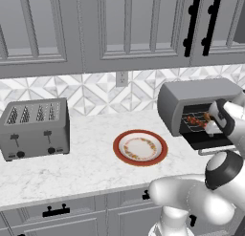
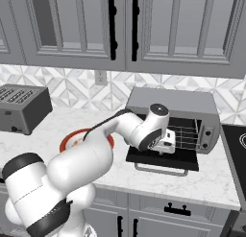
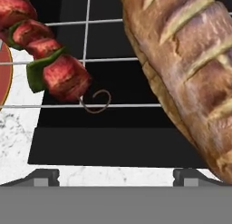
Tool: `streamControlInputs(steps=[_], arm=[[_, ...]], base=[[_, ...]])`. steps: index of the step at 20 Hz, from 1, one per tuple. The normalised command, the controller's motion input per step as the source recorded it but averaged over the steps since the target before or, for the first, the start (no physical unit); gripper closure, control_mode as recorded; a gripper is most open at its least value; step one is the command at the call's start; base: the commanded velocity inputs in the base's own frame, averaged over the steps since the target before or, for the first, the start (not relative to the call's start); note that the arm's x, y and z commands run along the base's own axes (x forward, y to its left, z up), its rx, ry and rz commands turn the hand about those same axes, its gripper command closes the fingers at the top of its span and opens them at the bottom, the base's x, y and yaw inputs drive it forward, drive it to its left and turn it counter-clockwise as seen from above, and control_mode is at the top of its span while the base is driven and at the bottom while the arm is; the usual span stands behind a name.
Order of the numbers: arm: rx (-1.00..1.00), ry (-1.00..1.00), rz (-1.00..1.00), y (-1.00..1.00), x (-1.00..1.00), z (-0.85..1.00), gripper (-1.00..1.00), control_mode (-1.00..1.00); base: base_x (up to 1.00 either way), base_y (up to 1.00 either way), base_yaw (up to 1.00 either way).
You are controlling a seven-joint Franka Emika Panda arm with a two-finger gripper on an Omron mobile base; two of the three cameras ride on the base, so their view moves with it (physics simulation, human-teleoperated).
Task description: Pick up the kebab skewer and baguette bread, and place them inside the toaster oven. Close the toaster oven door and start by setting the timer.
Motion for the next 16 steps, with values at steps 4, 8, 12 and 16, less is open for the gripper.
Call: streamControlInputs(steps=[4,8,12,16], arm=[[0.01,-0.01,0.0,-0.06,0.1,0.0,-1.0,-1.0],[0.01,-0.04,0.0,-0.27,0.0,0.0,-1.0,-1.0],[0.01,-0.08,0.0,-0.22,0.05,0.0,-1.0,-1.0],[0.02,-0.09,0.0,0.01,0.18,0.0,-1.0,-1.0]], base=[[0.0,0.0,0.0],[0.0,0.0,0.0],[0.0,0.0,0.0],[0.0,0.0,0.0]])
